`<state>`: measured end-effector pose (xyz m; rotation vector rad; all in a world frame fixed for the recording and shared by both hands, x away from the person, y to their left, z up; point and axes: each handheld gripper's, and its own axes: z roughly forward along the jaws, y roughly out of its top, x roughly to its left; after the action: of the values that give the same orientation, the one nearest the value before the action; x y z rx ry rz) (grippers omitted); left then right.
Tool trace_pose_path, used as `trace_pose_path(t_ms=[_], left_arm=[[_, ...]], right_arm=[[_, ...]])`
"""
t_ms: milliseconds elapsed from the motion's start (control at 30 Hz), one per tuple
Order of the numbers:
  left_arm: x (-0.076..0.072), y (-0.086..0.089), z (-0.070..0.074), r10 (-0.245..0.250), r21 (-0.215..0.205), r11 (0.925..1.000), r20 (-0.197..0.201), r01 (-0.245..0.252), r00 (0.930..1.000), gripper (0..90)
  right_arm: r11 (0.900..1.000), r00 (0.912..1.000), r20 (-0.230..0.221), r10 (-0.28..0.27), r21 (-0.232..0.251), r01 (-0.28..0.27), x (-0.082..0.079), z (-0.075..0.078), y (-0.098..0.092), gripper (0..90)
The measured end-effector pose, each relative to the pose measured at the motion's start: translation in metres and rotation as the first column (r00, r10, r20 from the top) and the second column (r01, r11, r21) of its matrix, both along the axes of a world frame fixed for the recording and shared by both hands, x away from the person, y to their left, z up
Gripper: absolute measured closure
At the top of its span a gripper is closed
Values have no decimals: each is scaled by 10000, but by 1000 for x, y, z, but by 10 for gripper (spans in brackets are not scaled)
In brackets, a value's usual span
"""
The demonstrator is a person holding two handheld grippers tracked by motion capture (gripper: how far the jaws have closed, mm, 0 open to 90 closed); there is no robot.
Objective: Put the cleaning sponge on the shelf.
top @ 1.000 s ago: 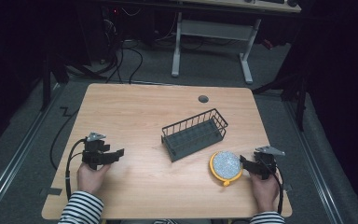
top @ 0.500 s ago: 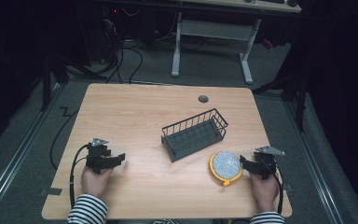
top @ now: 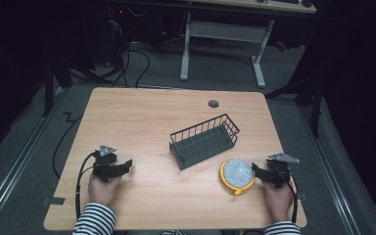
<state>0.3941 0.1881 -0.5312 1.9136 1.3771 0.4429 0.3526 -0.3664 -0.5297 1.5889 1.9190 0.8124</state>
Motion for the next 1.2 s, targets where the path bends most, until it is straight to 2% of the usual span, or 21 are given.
trace_pose_path(t_ms=[167, 367, 500, 667, 733, 867, 1067, 1200], left_arm=[[-3, -1, -5, -20, 355, 9994, 556, 0, 9984, 329], [-5, -8, -5, -79, 1060, 9944, 650, 9, 9979, 316], [-5, -8, -5, 12, 1058, 9944, 644, -80, 9979, 313], [-5, -8, -5, 17, 1044, 9945, 640, -84, 9979, 311], [-5, -8, -5, 14, 1040, 9945, 639, -81, 9980, 310], [-5, -8, -5, -9, 1024, 9947, 629, -56, 9980, 307], [-5, -8, -5, -38, 1036, 9946, 628, -27, 9980, 301], [-5, -8, -5, -39, 1035, 9946, 625, -26, 9980, 300]], right_arm=[[10000, 10000, 7, 27, -33, -27, 0, 0, 0, 343], [10000, 10000, 4, 0, 2, 0, 0, 0, 0, 350], [9999, 10000, 4, -80, 147, 80, -1, 0, -1, 354], [9981, 9984, -496, -256, 541, 282, -1, 6, -6, 420], [9955, 9974, -680, -228, 902, 289, -2, 8, -11, 459], [9933, 9943, -1066, -34, 1141, 157, -7, 13, -14, 508], [9913, 9946, -963, 390, 1286, -264, -17, 25, -14, 545], [9885, 9914, -1055, 771, 1376, -622, -20, 35, -8, 549]])
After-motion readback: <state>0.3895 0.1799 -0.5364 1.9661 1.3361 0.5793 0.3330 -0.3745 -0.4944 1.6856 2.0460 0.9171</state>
